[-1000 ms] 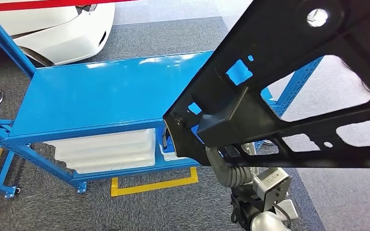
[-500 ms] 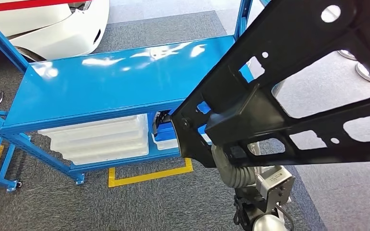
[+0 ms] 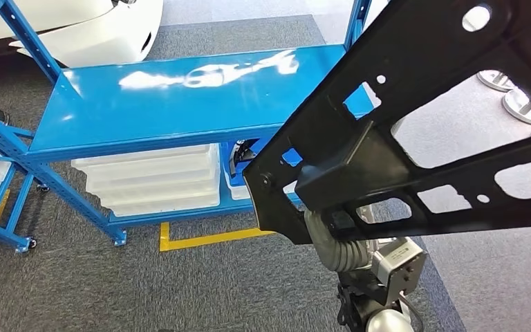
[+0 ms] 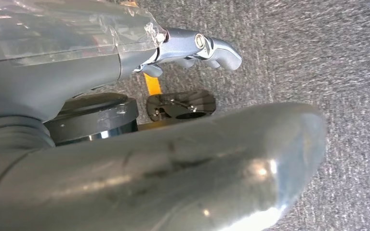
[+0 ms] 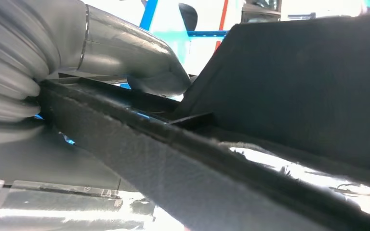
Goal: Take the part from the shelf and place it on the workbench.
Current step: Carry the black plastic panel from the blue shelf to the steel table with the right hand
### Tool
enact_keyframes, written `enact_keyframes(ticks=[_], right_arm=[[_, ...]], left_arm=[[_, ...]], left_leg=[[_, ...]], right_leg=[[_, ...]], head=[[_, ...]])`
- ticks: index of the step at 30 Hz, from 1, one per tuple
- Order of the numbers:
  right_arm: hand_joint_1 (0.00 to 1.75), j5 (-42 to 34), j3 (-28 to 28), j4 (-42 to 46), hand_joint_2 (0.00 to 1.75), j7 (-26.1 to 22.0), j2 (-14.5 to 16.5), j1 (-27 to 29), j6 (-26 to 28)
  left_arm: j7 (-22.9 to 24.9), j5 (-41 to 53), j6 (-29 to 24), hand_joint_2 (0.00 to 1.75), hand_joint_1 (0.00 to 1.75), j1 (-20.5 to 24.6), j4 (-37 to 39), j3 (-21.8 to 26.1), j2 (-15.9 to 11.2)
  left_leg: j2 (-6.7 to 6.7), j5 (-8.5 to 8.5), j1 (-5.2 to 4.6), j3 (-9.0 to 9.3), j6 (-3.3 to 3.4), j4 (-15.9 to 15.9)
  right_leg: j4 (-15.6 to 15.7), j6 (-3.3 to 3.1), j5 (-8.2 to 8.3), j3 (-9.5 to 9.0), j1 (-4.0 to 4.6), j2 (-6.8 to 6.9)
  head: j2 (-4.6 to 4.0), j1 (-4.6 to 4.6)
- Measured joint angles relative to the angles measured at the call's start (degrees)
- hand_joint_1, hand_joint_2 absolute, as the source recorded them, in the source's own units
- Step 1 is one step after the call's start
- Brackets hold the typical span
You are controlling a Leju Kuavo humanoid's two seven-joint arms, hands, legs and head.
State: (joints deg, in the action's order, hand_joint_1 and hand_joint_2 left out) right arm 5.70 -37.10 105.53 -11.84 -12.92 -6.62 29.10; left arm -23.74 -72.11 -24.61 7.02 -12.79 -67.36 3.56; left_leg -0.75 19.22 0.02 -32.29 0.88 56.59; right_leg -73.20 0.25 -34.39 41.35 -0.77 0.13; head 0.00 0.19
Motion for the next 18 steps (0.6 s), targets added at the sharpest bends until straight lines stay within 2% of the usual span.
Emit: enact_keyframes(ticks=[1,2,3,4,5,6,7,9,10,11,12,14,15,16,17,18], right_arm=[[1.75,-0.01,0.03,0.0,1.75,0.01,0.0,0.05,-0.02],[1.75,-0.01,0.08,0.0,1.75,0.01,0.0,0.06,-0.03],[1.75,-0.02,0.15,0.0,1.75,0.02,0.0,0.06,-0.07],[1.75,-0.02,0.22,0.01,1.75,0.02,0.0,0.04,-0.13],[1.75,-0.02,0.31,0.03,1.75,0.01,0.01,0.03,-0.21],[1.75,-0.02,0.38,0.05,1.75,0.01,0.01,0.04,-0.31],[1.75,-0.01,0.44,0.07,1.75,0.0,0.02,0.04,-0.41],[1.75,0.1,0.49,0.09,1.75,0.02,0.03,0.07,-0.67],[1.75,0.21,0.49,0.09,1.75,0.03,0.05,0.06,-0.81],[1.75,0.35,0.49,0.09,1.75,0.04,0.11,0.06,-0.92],[1.75,0.55,0.49,0.09,1.75,0.07,0.16,0.04,-1.02],[1.75,1.01,0.49,0.09,1.75,0.28,0.24,0.07,-1.16],[1.75,1.24,0.49,0.09,1.75,0.43,0.25,0.1,-1.27],[1.75,1.43,0.49,0.09,1.75,0.58,0.25,0.12,-1.39],[1.75,1.61,0.49,0.09,1.75,0.7,0.26,0.13,-1.51],[1.75,1.76,0.49,0.09,1.75,0.79,0.26,0.14,-1.6]], left_arm=[[0.0,-0.01,0.0,0.0,0.0,0.0,0.0,0.0,0.0],[0.0,-0.02,0.0,0.0,0.0,0.0,0.0,0.0,0.0],[0.0,-0.03,0.0,0.0,0.0,-0.01,0.0,0.0,0.0],[0.0,-0.04,-0.01,0.0,0.0,0.0,0.0,0.0,0.01],[0.0,-0.05,-0.01,0.0,0.0,0.0,0.0,-0.01,0.01],[0.0,-0.04,-0.02,0.0,0.0,0.01,0.0,-0.01,0.02],[0.01,-0.04,-0.04,0.0,0.0,0.01,0.0,-0.02,0.02],[0.15,-0.12,-0.12,0.0,0.0,-0.01,0.0,-0.02,0.02],[0.26,-0.21,-0.19,0.0,0.0,-0.03,0.0,-0.02,0.01],[0.38,-0.3,-0.27,0.0,0.0,-0.04,0.0,-0.02,0.01],[0.47,-0.37,-0.34,0.0,0.0,-0.04,0.0,-0.02,0.0],[0.59,-0.42,-0.41,0.0,0.0,-0.07,0.0,-0.02,0.0],[0.63,-0.43,-0.41,0.0,0.0,-0.09,0.0,-0.02,0.0],[0.64,-0.46,-0.42,0.0,0.0,-0.1,0.0,-0.02,0.0],[0.66,-0.5,-0.43,0.0,0.0,-0.1,0.0,-0.02,0.0],[0.66,-0.54,-0.44,0.0,0.0,-0.09,0.0,-0.02,0.0]], left_leg=[[-0.02,-0.46,0.0,-0.84,-0.04,0.36],[-0.03,-0.84,0.0,-1.69,-0.14,0.8],[-0.04,-1.12,0.02,-2.45,-0.26,1.32],[-0.04,-1.33,0.0,-3.17,-0.42,1.85],[-0.05,-1.5,-0.05,-3.83,-0.63,2.36],[-0.05,-1.73,-0.1,-4.31,-0.91,2.73],[-0.06,-2.01,-0.14,-4.65,-1.23,2.93],[-0.01,-2.56,-0.21,-4.92,-1.9,3.03],[0.11,-2.2,-0.22,-5.16,-2.23,3.46],[0.23,-1.02,-0.2,-5.67,-2.56,4.79],[0.34,0.94,-0.11,-6.56,-2.91,7.29],[0.4,5.47,0.24,-8.86,-3.55,14.51],[0.4,6.76,0.4,-9.6,-3.76,17.44],[0.39,6.95,0.52,-9.51,-3.89,18.65],[0.34,6.11,0.62,-8.38,-3.92,17.67],[0.16,4.59,0.7,-6.24,-3.87,14.65]], right_leg=[[-1.41,0.04,0.4,-0.46,0.0,0.0],[-0.75,0.04,1.76,-1.86,0.0,0.01],[1.88,-0.02,3.41,-4.18,0.0,0.02],[5.62,-0.2,4.16,-6.86,0.03,0.03],[9.34,-0.46,4.25,-9.23,0.13,0.03],[12.08,-0.73,3.86,-10.79,0.25,0.01],[13.6,-0.99,3.24,-11.44,0.4,-0.01],[14.35,-1.56,3.42,-11.33,0.32,0.0],[14.53,-1.91,3.77,-11.18,0.18,0.03],[14.72,-2.34,4.18,-10.99,0.01,0.12],[14.86,-2.68,4.56,-10.73,-0.09,0.25],[14.77,-3.04,5.09,-10.04,-0.02,0.58],[14.67,-3.07,5.29,-9.71,0.02,0.8],[14.56,-3.04,5.45,-9.42,0.04,1.07],[14.45,-2.98,5.58,-9.18,0.04,1.38],[14.36,-2.91,5.66,-9.04,0.04,1.75]], head=[[0.0,-0.27],[0.0,-0.55],[0.0,-0.8],[0.0,-1.06],[0.0,-1.24],[0.0,-1.36],[0.0,-1.43],[0.0,-1.33],[0.0,-1.25],[0.0,-0.95],[0.0,-0.6],[0.0,0.19],[0.0,0.4],[0.0,0.59],[0.0,0.82],[0.0,1.09]])
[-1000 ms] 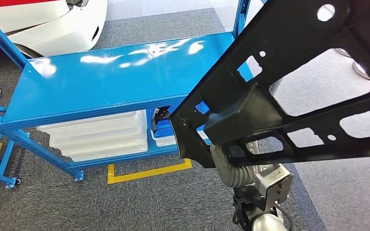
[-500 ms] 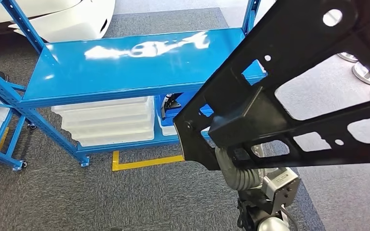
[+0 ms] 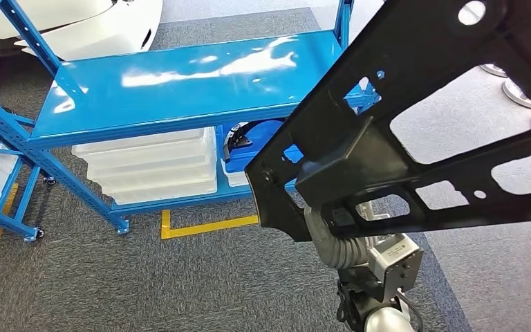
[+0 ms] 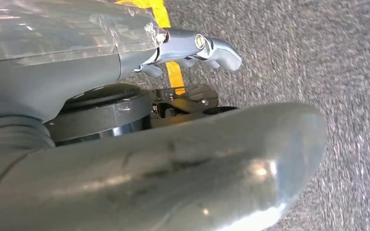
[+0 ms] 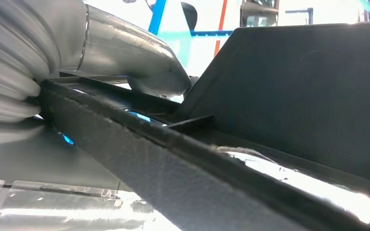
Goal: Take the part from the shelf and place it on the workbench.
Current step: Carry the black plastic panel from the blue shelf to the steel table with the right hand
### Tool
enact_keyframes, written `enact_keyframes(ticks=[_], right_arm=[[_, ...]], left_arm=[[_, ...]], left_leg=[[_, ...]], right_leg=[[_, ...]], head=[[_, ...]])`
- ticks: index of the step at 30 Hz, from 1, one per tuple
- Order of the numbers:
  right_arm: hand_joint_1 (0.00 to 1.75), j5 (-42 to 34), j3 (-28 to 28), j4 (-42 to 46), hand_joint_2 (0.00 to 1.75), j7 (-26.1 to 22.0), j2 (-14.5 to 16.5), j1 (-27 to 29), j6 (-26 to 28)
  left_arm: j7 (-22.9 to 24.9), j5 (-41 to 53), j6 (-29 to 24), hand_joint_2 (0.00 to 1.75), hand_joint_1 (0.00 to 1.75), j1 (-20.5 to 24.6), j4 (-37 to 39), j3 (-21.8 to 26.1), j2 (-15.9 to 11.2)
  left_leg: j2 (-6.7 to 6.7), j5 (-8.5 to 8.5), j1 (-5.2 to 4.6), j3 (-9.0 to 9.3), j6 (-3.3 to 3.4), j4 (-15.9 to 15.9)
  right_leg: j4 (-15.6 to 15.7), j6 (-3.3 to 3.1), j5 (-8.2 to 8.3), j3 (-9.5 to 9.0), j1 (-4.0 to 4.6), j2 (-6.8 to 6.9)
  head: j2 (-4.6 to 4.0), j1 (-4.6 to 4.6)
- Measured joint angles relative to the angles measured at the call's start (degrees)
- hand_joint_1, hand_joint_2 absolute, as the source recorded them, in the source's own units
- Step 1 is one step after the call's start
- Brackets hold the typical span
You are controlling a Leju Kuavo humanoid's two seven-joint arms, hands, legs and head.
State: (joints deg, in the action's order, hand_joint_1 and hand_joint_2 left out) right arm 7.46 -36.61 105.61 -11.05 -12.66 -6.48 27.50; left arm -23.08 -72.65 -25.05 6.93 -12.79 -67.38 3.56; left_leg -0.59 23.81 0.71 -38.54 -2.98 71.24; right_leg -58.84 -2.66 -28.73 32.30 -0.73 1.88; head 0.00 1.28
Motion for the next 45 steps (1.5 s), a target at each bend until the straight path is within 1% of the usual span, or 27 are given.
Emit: enact_keyframes(ticks=[2,4,6,8,9,11,13,14,15,17,19,20,22,23,25,27,28,29,31,33,35,37,39,41,43,44,45], right_arm=[[1.75,0.26,0.0,0.0,1.75,0.14,0.01,0.0,-0.09],[1.75,0.42,0.0,0.0,1.75,0.31,0.05,-0.02,-0.1],[1.75,0.54,0.0,0.0,1.75,0.45,0.14,-0.04,-0.15],[1.75,0.64,0.01,-0.01,1.75,0.51,0.21,-0.09,-0.21],[1.75,0.68,0.01,-0.02,1.75,0.53,0.22,-0.1,-0.22],[1.75,0.73,0.02,-0.08,1.75,0.6,0.22,0.03,-0.25],[1.75,0.72,0.02,-0.23,1.75,0.65,0.21,0.2,-0.27],[1.75,0.71,0.02,-0.31,1.75,0.66,0.2,0.23,-0.31],[1.75,0.7,0.02,-0.36,1.75,0.67,0.2,0.22,-0.36],[1.75,0.69,0.02,-0.4,1.75,0.67,0.21,0.17,-0.48],[1.75,0.7,0.02,-0.44,1.75,0.68,0.21,0.15,-0.56],[1.75,0.71,0.02,-0.46,1.75,0.68,0.22,0.16,-0.59],[1.75,0.72,0.02,-0.48,1.75,0.69,0.26,0.1,-0.65],[1.75,0.73,0.01,-0.48,1.75,0.69,0.33,0.03,-0.67],[1.75,0.74,0.0,-0.49,1.75,0.67,0.45,-0.06,-0.72],[1.75,0.73,0.0,-0.5,1.75,0.67,0.48,0.01,-0.73],[1.75,0.72,0.0,-0.52,1.75,0.69,0.48,0.03,-0.75],[1.75,0.73,0.0,-0.54,1.75,0.73,0.48,0.04,-0.77],[1.75,0.79,0.0,-0.56,1.75,0.79,0.48,0.02,-0.86],[1.75,0.89,0.0,-0.57,1.75,0.83,0.49,-0.01,-1.05],[1.75,1.02,0.0,-0.57,1.75,0.87,0.54,-0.02,-1.37],[1.75,1.21,0.01,-0.57,1.75,0.93,0.64,-0.04,-1.72],[1.75,1.42,0.06,-0.59,1.75,1.01,0.72,-0.12,-1.93],[1.75,1.58,0.11,-0.66,1.75,1.16,0.74,0.0,-2.06],[1.75,1.73,0.13,-0.79,1.75,1.39,0.73,0.34,-2.32],[1.75,1.78,0.13,-0.88,1.75,1.49,0.73,0.47,-2.45],[1.75,1.86,0.13,-0.94,1.75,1.56,0.73,0.53,-2.58]], left_arm=[[0.0,-0.03,-0.02,0.0,0.0,0.06,0.0,0.0,0.0],[0.0,-0.03,0.01,0.0,0.0,0.09,0.0,0.0,0.0],[0.0,-0.03,0.06,0.0,0.0,0.04,0.0,0.0,0.0],[0.0,-0.03,0.14,0.0,0.0,0.04,0.0,0.0,0.02],[0.0,-0.03,0.21,0.0,0.0,0.06,0.0,0.0,0.03],[0.0,-0.03,0.38,0.0,0.0,0.08,0.0,0.0,0.04],[0.01,-0.04,0.46,0.0,0.0,0.05,0.0,0.0,0.04],[0.01,-0.04,0.49,0.0,0.0,0.04,0.0,0.0,0.04],[0.02,-0.05,0.53,0.0,0.0,0.04,0.0,0.0,0.04],[0.02,-0.04,0.62,0.0,0.0,0.08,0.0,0.0,0.06],[0.04,-0.03,0.67,0.0,0.0,0.12,0.0,0.0,0.08],[0.06,-0.03,0.67,0.0,0.0,0.1,0.0,0.0,0.09],[0.11,-0.04,0.67,0.0,0.0,0.01,0.01,0.0,0.07],[0.13,-0.04,0.67,0.0,0.0,0.0,0.01,0.0,0.06],[0.15,-0.06,0.66,0.0,0.0,0.03,0.02,0.0,0.04],[0.17,-0.04,0.68,0.0,0.0,0.03,0.02,0.0,0.04],[0.17,-0.04,0.71,0.0,0.0,0.0,0.02,0.0,0.04],[0.17,-0.02,0.77,0.0,0.0,-0.03,0.02,0.0,0.04],[0.17,0.07,0.87,0.0,0.0,-0.05,0.02,0.0,0.04],[0.19,0.17,0.92,0.0,0.0,0.01,0.02,0.0,0.04],[0.26,0.26,0.92,0.0,0.0,-0.01,0.02,0.0,0.04],[0.39,0.36,0.92,0.0,0.0,-0.12,0.02,0.0,0.05],[0.53,0.55,0.92,0.0,0.0,-0.14,0.02,-0.02,0.08],[0.74,0.71,0.94,0.0,0.0,-0.05,0.02,-0.06,0.09],[0.92,0.74,0.98,0.0,0.0,-0.01,0.02,-0.08,0.09],[0.98,0.74,1.0,0.0,0.0,-0.03,0.02,-0.09,0.09],[1.01,0.74,1.01,0.0,0.0,-0.04,0.02,-0.09,0.09]], left_leg=[[-1.34,-2.41,-0.15,4.71,0.4,-7.91],[-2.29,-3.07,-0.6,6.47,1.17,-11.91],[-1.64,-3.51,-0.79,6.16,2.06,-12.57],[-0.76,-4.22,-0.59,6.0,2.94,-13.39],[-0.35,-4.59,-0.46,5.91,3.35,-13.72],[0.53,-5.06,-0.53,5.4,3.83,-13.77],[1.62,-5.35,-0.68,4.85,3.94,-13.54],[2.25,-5.46,-0.73,4.59,3.9,-13.32],[2.88,-5.53,-0.74,4.34,3.85,-13.03],[4.0,-5.59,-0.77,3.72,3.59,-12.3],[5.0,-5.85,-0.67,2.89,2.98,-11.78],[5.51,-6.07,-0.62,2.54,2.56,-11.72],[6.12,-6.28,-0.52,2.22,1.86,-11.52],[5.53,-5.68,-0.58,1.87,1.5,-10.67],[3.16,-2.46,-0.51,-0.08,0.77,-5.72],[1.52,1.23,-0.19,-3.0,0.11,1.4],[1.22,1.97,-0.02,-3.72,-0.09,3.57],[1.02,1.66,0.12,-3.41,-0.21,3.72],[0.06,-1.41,0.23,0.37,-0.15,-2.27],[-2.23,-3.75,-0.13,4.25,0.46,-9.68],[-3.1,-4.11,-0.6,4.96,1.33,-12.13],[-1.89,-4.55,-0.59,4.7,2.16,-12.5],[-0.68,-5.22,-0.35,4.86,2.95,-13.32],[0.52,-5.69,-0.35,4.76,3.47,-13.68],[1.86,-5.83,-0.54,4.37,3.72,-13.48],[2.59,-5.86,-0.61,4.21,3.76,-13.27],[3.33,-5.84,-0.64,4.08,3.74,-13.01]], right_leg=[[-0.08,0.28,0.14,0.11,0.1,0.8],[-0.07,0.86,0.41,0.17,0.23,1.6],[0.12,1.58,0.71,0.17,0.28,2.44],[-0.99,2.15,-0.44,0.68,0.13,1.76],[-3.05,2.31,-1.95,1.58,0.07,0.86],[-10.04,2.4,-5.86,4.63,-0.04,-0.89],[-15.06,2.38,-7.43,6.71,-0.02,-1.43],[-14.73,2.31,-6.64,6.4,-0.01,-1.57],[-12.23,2.17,-4.95,5.02,-0.01,-1.86],[-4.87,1.76,-1.81,1.37,-0.08,-4.06],[-0.97,1.58,-0.86,-0.23,-0.07,-5.91],[-0.75,1.53,-0.92,-0.19,-0.01,-6.0],[-0.45,1.13,-0.47,-0.17,-0.13,-4.71],[-0.24,0.85,-0.24,-0.2,-0.31,-4.0],[0.03,0.51,0.08,-0.17,-0.52,-2.41],[0.02,0.45,0.12,0.01,-0.46,-0.88],[0.01,0.46,0.13,0.08,-0.45,-0.1],[0.0,0.48,0.14,0.11,-0.46,0.66],[-0.01,0.59,0.14,0.03,-0.48,2.05],[-0.05,0.99,0.13,-0.07,-0.31,3.13],[-0.02,1.63,0.2,-0.1,-0.12,4.06],[0.11,2.31,0.17,-0.25,-0.13,4.9],[-1.46,2.84,-1.22,0.28,-0.27,3.12],[-7.33,2.94,-4.65,3.0,-0.4,-0.11],[-14.03,2.82,-7.21,6.29,-0.35,-1.42],[-15.16,2.73,-7.02,6.88,-0.31,-1.63],[-14.01,2.62,-5.7,6.38,-0.3,-1.83]], head=[[0.0,0.59],[0.0,0.76],[0.0,0.63],[0.0,0.37],[0.0,0.07],[0.0,-0.78],[0.0,-1.45],[0.0,-1.66],[0.0,-1.85],[0.0,-2.23],[0.0,-2.38],[0.0,-2.36],[0.0,-2.4],[0.0,-2.2],[0.0,-1.43],[0.0,-0.7],[0.0,-0.55],[0.0,-0.34],[0.0,0.19],[0.0,0.76],[0.0,1.01],[0.0,1.05],[0.0,0.82],[0.0,0.12],[0.0,-0.54],[0.0,-0.8],[0.0,-1.03]])
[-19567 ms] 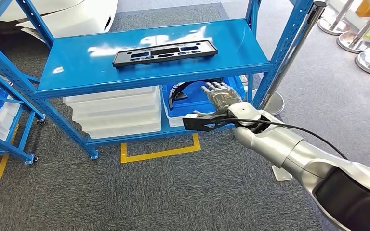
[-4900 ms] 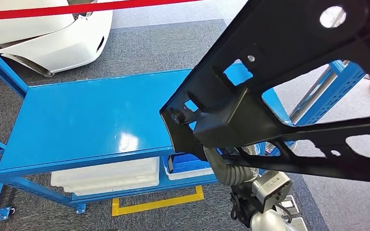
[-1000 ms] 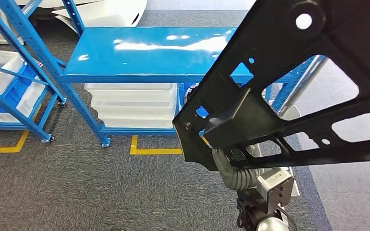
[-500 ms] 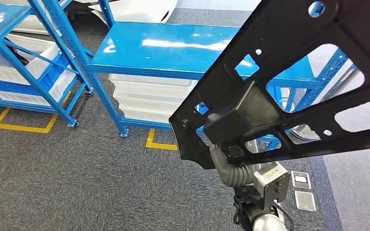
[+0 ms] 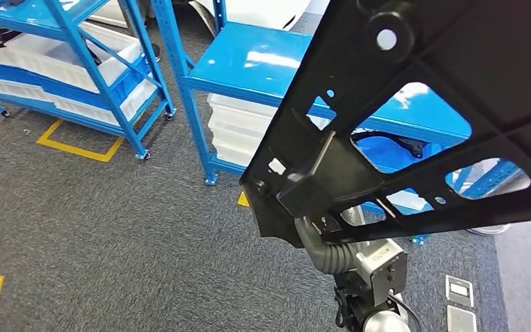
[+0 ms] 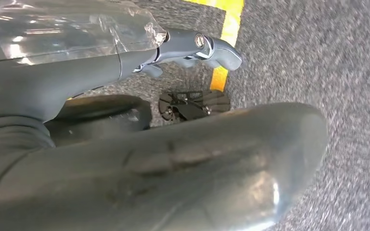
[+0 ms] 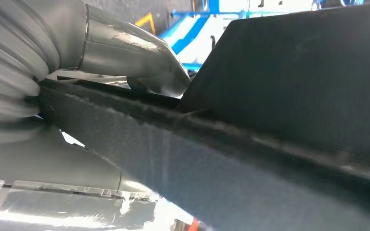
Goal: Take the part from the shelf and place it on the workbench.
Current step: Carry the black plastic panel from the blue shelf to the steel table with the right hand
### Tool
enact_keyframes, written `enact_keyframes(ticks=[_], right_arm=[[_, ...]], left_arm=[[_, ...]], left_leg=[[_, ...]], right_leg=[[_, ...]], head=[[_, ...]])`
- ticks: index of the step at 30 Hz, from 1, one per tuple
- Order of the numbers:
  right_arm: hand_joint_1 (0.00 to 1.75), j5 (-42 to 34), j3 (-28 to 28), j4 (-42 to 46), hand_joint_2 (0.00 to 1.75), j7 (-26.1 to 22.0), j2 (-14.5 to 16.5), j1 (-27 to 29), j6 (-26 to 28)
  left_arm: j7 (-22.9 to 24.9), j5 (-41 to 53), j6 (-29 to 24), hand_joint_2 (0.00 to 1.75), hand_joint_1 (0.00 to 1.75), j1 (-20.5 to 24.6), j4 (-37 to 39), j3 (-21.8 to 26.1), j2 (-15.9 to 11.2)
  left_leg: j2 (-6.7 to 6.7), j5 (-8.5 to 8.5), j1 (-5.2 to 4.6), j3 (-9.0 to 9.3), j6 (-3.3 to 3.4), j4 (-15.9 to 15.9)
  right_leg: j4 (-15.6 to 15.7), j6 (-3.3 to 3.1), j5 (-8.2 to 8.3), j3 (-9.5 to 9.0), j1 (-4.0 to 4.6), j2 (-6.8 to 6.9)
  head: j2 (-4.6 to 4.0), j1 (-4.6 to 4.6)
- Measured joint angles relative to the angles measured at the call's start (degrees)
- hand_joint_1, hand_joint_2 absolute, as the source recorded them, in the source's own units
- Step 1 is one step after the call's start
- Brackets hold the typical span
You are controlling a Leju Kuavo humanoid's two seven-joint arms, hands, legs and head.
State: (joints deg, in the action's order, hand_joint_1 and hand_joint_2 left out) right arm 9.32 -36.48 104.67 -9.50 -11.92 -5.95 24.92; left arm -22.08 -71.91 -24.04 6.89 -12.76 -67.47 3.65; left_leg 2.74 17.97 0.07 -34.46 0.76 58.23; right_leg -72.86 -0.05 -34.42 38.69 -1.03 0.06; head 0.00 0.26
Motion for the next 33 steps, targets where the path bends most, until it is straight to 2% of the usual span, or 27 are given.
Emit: enact_keyframes(ticks=[1,3,4,5,7,8,9,10,12,13,14,15,16,18,19,20,23,24,25,26,28,29,30,31,32,33], right_arm=[[1.75,0.05,0.0,-0.04,1.75,0.03,0.01,0.0,-0.11],[1.75,0.16,-0.01,-0.1,1.75,0.07,0.05,-0.06,-0.4],[1.75,0.2,0.0,-0.13,1.75,0.09,0.07,-0.08,-0.55],[1.75,0.24,0.0,-0.17,1.75,0.15,0.09,-0.09,-0.69],[1.75,0.28,-0.01,-0.2,1.75,0.26,0.16,-0.18,-0.89],[1.75,0.28,-0.01,-0.21,1.75,0.33,0.21,-0.29,-0.93],[1.75,0.3,-0.02,-0.22,1.75,0.37,0.27,-0.4,-0.95],[1.75,0.31,-0.02,-0.22,1.75,0.4,0.33,-0.48,-0.96],[1.75,0.31,-0.02,-0.27,1.75,0.46,0.38,-0.4,-0.97],[1.75,0.3,-0.02,-0.32,1.75,0.49,0.38,-0.34,-0.99],[1.75,0.29,-0.02,-0.38,1.75,0.51,0.38,-0.3,-1.02],[1.75,0.29,-0.02,-0.44,1.75,0.51,0.38,-0.3,-1.05],[1.75,0.29,-0.02,-0.48,1.75,0.51,0.39,-0.32,-1.08],[1.75,0.3,-0.02,-0.5,1.75,0.51,0.43,-0.38,-1.11],[1.75,0.3,-0.02,-0.5,1.75,0.51,0.46,-0.4,-1.12],[1.75,0.29,-0.02,-0.51,1.75,0.51,0.49,-0.43,-1.14],[1.75,0.27,-0.02,-0.54,1.75,0.52,0.55,-0.57,-1.33],[1.75,0.25,-0.02,-0.56,1.75,0.53,0.56,-0.68,-1.42],[1.75,0.21,-0.03,-0.58,1.75,0.55,0.57,-0.79,-1.48],[1.75,0.17,-0.04,-0.61,1.75,0.57,0.58,-0.89,-1.56],[1.75,0.09,-0.08,-0.74,1.75,0.64,0.58,-0.85,-1.62],[1.75,0.07,-0.08,-0.85,1.75,0.67,0.56,-0.74,-1.64],[1.75,0.05,-0.09,-1.0,1.75,0.69,0.55,-0.65,-1.64],[1.75,0.04,-0.09,-1.13,1.75,0.69,0.53,-0.61,-1.64],[1.75,0.04,-0.09,-1.22,1.75,0.69,0.51,-0.62,-1.64],[1.75,0.03,-0.09,-1.29,1.75,0.69,0.51,-0.63,-1.64]], left_arm=[[0.02,0.0,0.0,0.0,0.0,0.0,0.0,0.0,0.0],[0.04,-0.02,0.0,0.0,0.0,0.08,0.0,0.01,-0.01],[0.04,-0.04,0.0,0.0,0.0,0.11,0.0,0.01,-0.01],[0.04,-0.06,0.0,0.0,0.0,0.1,0.0,0.02,-0.02],[0.04,-0.08,0.0,0.0,0.0,0.04,0.01,0.02,-0.04],[0.04,-0.08,0.0,0.0,0.0,-0.01,0.01,0.02,-0.05],[0.04,-0.09,0.0,0.0,0.0,0.01,0.02,0.02,-0.07],[0.04,-0.09,0.0,0.0,0.0,0.03,0.02,0.02,-0.09],[0.04,-0.09,-0.01,0.0,0.0,0.06,0.02,0.02,-0.09],[0.04,-0.09,-0.01,0.0,0.0,0.04,0.02,0.02,-0.09],[0.05,-0.09,-0.02,0.0,0.0,0.0,0.02,0.01,-0.09],[0.06,-0.09,-0.02,0.0,0.0,-0.04,0.02,0.01,-0.09],[0.08,-0.09,-0.02,0.0,0.0,-0.05,0.02,0.0,-0.1],[0.11,-0.09,-0.02,0.0,0.0,-0.01,0.02,0.01,-0.11],[0.13,-0.09,-0.02,0.0,0.0,0.02,0.02,0.01,-0.1],[0.14,-0.09,-0.02,0.0,0.0,0.04,0.02,0.01,-0.1],[0.17,-0.09,-0.03,0.0,0.0,-0.08,0.03,0.02,-0.12],[0.18,-0.09,-0.04,0.0,0.0,-0.15,0.03,0.02,-0.13],[0.18,-0.08,-0.04,0.0,0.0,-0.18,0.03,0.02,-0.13],[0.19,-0.07,-0.05,0.0,0.0,-0.15,0.03,0.02,-0.12],[0.2,-0.02,-0.02,0.0,0.0,-0.06,0.02,0.02,-0.11],[0.2,-0.01,0.0,0.0,0.0,-0.04,0.02,0.02,-0.11],[0.2,0.0,0.02,0.0,0.0,-0.05,0.02,0.02,-0.11],[0.2,0.0,0.02,0.0,0.0,-0.07,0.02,0.02,-0.11],[0.2,0.0,0.02,0.0,0.0,-0.07,0.02,0.02,-0.11],[0.2,0.01,0.03,0.0,0.0,-0.06,0.02,0.02,-0.11]], left_leg=[[0.74,0.06,0.01,-0.12,-0.08,0.33],[2.07,0.24,-0.02,-0.59,-0.45,1.12],[2.63,0.23,0.0,-0.92,-0.75,1.42],[3.13,0.15,0.02,-1.26,-1.06,1.57],[4.15,-0.16,0.2,-1.74,-1.73,1.38],[3.98,0.05,0.21,-1.96,-2.01,1.67],[3.03,0.82,0.26,-2.59,-2.33,2.9],[1.57,2.21,0.34,-3.69,-2.64,5.27],[-1.44,5.78,0.59,-7.07,-3.27,12.68],[-2.06,6.9,0.73,-8.44,-3.48,15.73],[-2.33,7.09,0.8,-8.93,-3.57,17.06],[-2.48,6.32,0.82,-8.31,-3.53,16.23],[-2.79,4.81,0.74,-6.57,-3.34,13.28],[-4.76,2.13,0.29,-2.26,-2.62,5.41],[-5.71,1.47,0.04,-0.92,-2.3,2.73],[-6.3,1.32,-0.18,-0.37,-2.02,1.39],[-5.17,1.19,-0.46,-0.66,-1.37,0.95],[-4.59,0.97,-0.34,-0.37,-1.06,0.5],[-3.99,0.66,-0.17,0.0,-0.71,-0.01],[-3.37,0.32,0.01,0.37,-0.35,-0.5],[-2.13,-0.04,0.11,0.58,0.04,-0.81],[-1.42,-0.08,0.06,0.53,0.11,-0.77],[-0.68,-0.07,0.02,0.52,0.12,-0.71],[0.11,-0.04,0.0,0.54,0.12,-0.6],[0.93,0.03,0.01,0.56,0.08,-0.43],[1.73,0.16,0.03,0.54,-0.04,-0.2]], right_leg=[[3.13,-0.12,2.05,-1.49,-0.04,-0.47],[9.96,-0.35,4.75,-4.68,-0.29,-2.8],[11.95,-0.43,5.22,-5.5,-0.39,-3.74],[12.63,-0.52,5.06,-5.7,-0.4,-4.26],[12.88,-0.91,5.32,-5.63,-0.38,-3.28],[13.12,-1.2,5.48,-5.73,-0.43,-2.62],[13.37,-1.52,5.66,-5.82,-0.52,-1.87],[13.6,-1.77,5.79,-5.88,-0.61,-1.09],[13.69,-2.01,5.82,-5.88,-0.45,0.46],[13.69,-2.02,5.79,-5.86,-0.36,1.29],[13.68,-2.03,5.75,-5.85,-0.27,2.12],[13.68,-2.0,5.71,-5.86,-0.2,2.9],[13.68,-1.96,5.66,-5.92,-0.12,3.61],[13.68,-1.77,5.5,-6.13,0.12,4.79],[13.66,-1.64,5.41,-6.21,0.25,5.22],[13.67,-1.42,5.37,-6.26,0.33,5.58],[13.96,-0.53,5.34,-6.64,0.28,6.76],[13.91,-0.19,5.11,-6.86,0.2,6.63],[13.2,0.08,4.44,-6.73,0.17,5.66],[11.23,0.26,3.15,-5.96,0.15,4.16],[4.22,0.29,-0.36,-2.55,0.13,1.06],[0.54,0.29,-1.65,-0.6,0.16,0.41],[-1.64,0.28,-1.85,0.69,0.19,0.18],[-1.77,0.24,-0.92,1.08,0.19,0.05],[0.45,0.19,1.08,0.37,0.16,-0.18],[4.32,0.11,3.59,-1.15,0.09,-0.9]], head=[[0.0,-0.24],[0.0,-0.71],[0.0,-0.82],[0.0,-0.83],[0.0,-0.72],[0.0,-0.7],[0.0,-0.43],[0.0,-0.05],[0.0,0.91],[0.0,1.19],[0.0,1.44],[0.0,1.7],[0.0,1.94],[0.0,2.33],[0.0,2.34],[0.0,2.3],[0.0,2.15],[0.0,2.1],[0.0,1.94],[0.0,1.65],[0.0,0.79],[0.0,0.41],[0.0,0.08],[0.0,-0.18],[0.0,-0.45],[0.0,-0.72]])
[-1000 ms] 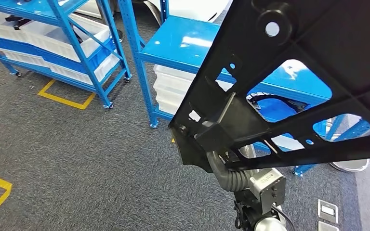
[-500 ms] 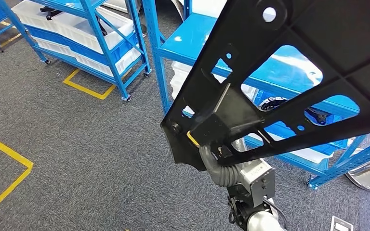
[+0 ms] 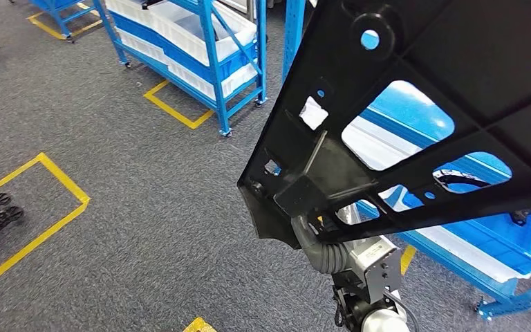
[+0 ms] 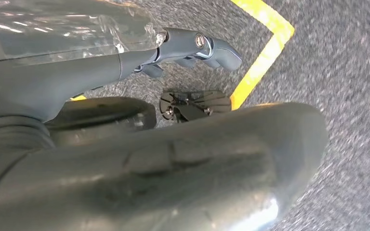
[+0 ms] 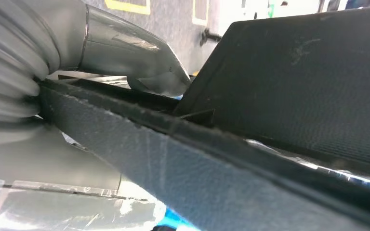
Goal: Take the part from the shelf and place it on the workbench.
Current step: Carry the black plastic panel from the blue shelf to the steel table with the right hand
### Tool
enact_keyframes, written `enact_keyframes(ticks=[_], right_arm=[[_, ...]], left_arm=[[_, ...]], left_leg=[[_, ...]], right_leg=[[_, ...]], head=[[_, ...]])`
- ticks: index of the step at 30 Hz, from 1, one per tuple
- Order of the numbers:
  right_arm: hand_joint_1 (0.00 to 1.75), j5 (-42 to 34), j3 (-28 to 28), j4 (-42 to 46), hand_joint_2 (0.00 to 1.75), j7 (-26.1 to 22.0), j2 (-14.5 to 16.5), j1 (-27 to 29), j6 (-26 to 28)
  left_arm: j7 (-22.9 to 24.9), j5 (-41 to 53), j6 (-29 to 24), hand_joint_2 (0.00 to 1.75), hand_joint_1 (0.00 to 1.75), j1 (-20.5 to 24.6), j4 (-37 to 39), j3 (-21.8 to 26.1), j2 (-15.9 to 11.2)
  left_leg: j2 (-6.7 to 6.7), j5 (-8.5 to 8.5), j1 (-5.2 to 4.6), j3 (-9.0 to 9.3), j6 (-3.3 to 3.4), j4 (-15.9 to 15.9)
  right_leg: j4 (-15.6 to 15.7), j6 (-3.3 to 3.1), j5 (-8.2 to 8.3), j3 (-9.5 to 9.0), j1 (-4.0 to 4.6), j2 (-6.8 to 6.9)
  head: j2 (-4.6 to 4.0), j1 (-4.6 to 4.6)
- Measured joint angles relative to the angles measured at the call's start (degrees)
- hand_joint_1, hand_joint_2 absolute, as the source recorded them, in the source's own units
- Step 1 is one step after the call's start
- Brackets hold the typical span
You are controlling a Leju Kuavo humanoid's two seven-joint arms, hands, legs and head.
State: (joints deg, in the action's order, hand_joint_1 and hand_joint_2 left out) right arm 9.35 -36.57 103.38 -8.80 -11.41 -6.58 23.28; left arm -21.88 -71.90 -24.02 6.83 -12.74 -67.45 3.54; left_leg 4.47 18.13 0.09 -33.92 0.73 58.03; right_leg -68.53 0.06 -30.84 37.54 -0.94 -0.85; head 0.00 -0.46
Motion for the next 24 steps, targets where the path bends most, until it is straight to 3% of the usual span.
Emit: enact_keyframes(ticks=[2,3,4,6,8,10,12,13,15,17,19,21,22,24], right_arm=[[1.75,-0.03,-0.01,-0.1,1.75,-0.01,0.01,-0.01,0.0],[1.75,-0.07,-0.01,-0.15,1.75,-0.03,0.01,0.01,-0.04],[1.75,-0.13,-0.02,-0.19,1.75,-0.08,0.02,0.0,-0.1],[1.75,-0.28,-0.03,-0.21,1.75,-0.3,0.1,-0.18,-0.36],[1.75,-0.39,-0.04,-0.23,1.75,-0.57,0.26,-0.47,-0.61],[1.75,-0.48,-0.07,-0.27,1.75,-0.72,0.33,-0.58,-0.77],[1.75,-0.55,-0.09,-0.36,1.75,-0.75,0.33,-0.58,-0.84],[1.75,-0.56,-0.1,-0.39,1.75,-0.75,0.33,-0.59,-0.85],[1.75,-0.56,-0.1,-0.41,1.75,-0.76,0.38,-0.61,-0.85],[1.75,-0.56,-0.1,-0.41,1.75,-0.78,0.46,-0.67,-0.85],[1.75,-0.56,-0.11,-0.41,1.75,-0.78,0.52,-0.73,-0.85],[1.75,-0.56,-0.11,-0.41,1.75,-0.79,0.6,-0.79,-0.85],[1.75,-0.56,-0.11,-0.42,1.75,-0.78,0.63,-0.87,-0.85],[1.75,-0.58,-0.12,-0.45,1.75,-0.87,0.64,-1.0,-0.85]], left_arm=[[0.01,0.01,0.02,0.0,0.0,0.12,0.0,0.0,0.0],[0.03,0.01,0.03,0.0,0.0,0.14,0.0,0.0,0.0],[0.06,-0.01,0.04,0.0,0.0,0.12,0.0,0.0,0.0],[0.15,-0.05,0.03,0.0,0.0,-0.02,0.01,0.0,-0.04],[0.17,-0.08,0.02,0.0,0.0,-0.02,0.02,0.0,-0.09],[0.14,-0.1,0.0,0.0,0.0,0.1,0.02,0.0,-0.09],[0.1,-0.12,-0.02,0.0,0.0,0.09,0.02,0.0,-0.09],[0.08,-0.13,-0.03,0.0,0.0,0.05,0.02,0.0,-0.09],[0.07,-0.13,-0.03,0.0,0.0,0.0,0.02,0.0,-0.1],[0.06,-0.12,-0.03,0.0,0.0,0.05,0.02,0.0,-0.11],[0.03,-0.13,-0.03,0.0,0.0,0.07,0.03,0.0,-0.11],[0.0,-0.14,-0.03,0.0,0.0,0.0,0.04,0.0,-0.13],[-0.02,-0.14,-0.04,0.0,0.0,-0.04,0.04,0.0,-0.13],[-0.07,-0.2,-0.08,0.0,0.0,-0.02,0.03,0.0,-0.14]], left_leg=[[1.4,0.34,-0.07,-0.41,-0.45,0.71],[1.98,0.43,-0.04,-0.73,-0.73,0.98],[2.54,0.44,0.02,-1.02,-1.08,1.09],[3.12,0.44,0.18,-1.2,-1.8,1.16],[0.77,1.97,0.04,-2.06,-2.5,3.58],[-2.58,5.54,0.1,-5.15,-3.11,10.3],[-3.77,7.91,0.45,-8.29,-3.5,16.53],[-3.99,7.6,0.57,-8.55,-3.56,17.03],[-4.89,4.25,0.6,-5.59,-3.38,11.38],[-7.27,1.36,0.19,-1.84,-2.71,3.79],[-8.31,0.81,-0.28,-0.91,-1.99,1.1],[-7.01,0.6,-0.38,-0.96,-1.34,0.74],[-6.31,0.4,-0.3,-0.7,-0.97,0.31],[-4.86,-0.05,-0.05,-0.13,-0.3,-0.46]], right_leg=[[6.9,-0.2,2.85,-2.76,-0.3,-2.36],[8.58,-0.31,3.16,-3.38,-0.37,-3.17],[9.01,-0.48,2.89,-3.52,-0.34,-3.3],[9.43,-1.04,3.02,-3.75,-0.31,-2.0],[9.96,-1.66,3.16,-4.21,-0.43,-0.48],[10.1,-2.02,3.04,-4.45,-0.28,1.14],[10.04,-2.14,2.82,-4.52,-0.08,2.83],[10.02,-2.13,2.7,-4.58,-0.03,3.61],[10.02,-1.97,2.41,-4.93,0.04,5.05],[9.99,-1.6,2.05,-5.36,0.26,6.22],[10.03,-1.04,1.83,-5.6,0.39,7.18],[10.31,-0.33,1.68,-5.93,0.35,8.24],[10.08,-0.02,1.24,-6.09,0.25,7.99],[6.38,0.26,-1.23,-4.8,0.11,5.38]], head=[[0.0,-0.4],[0.0,-0.46],[0.0,-0.44],[0.0,-0.41],[0.0,0.19],[0.0,1.05],[0.0,1.39],[0.0,1.53],[0.0,1.95],[0.0,2.3],[0.0,2.38],[0.0,2.34],[0.0,2.23],[0.0,1.71]])
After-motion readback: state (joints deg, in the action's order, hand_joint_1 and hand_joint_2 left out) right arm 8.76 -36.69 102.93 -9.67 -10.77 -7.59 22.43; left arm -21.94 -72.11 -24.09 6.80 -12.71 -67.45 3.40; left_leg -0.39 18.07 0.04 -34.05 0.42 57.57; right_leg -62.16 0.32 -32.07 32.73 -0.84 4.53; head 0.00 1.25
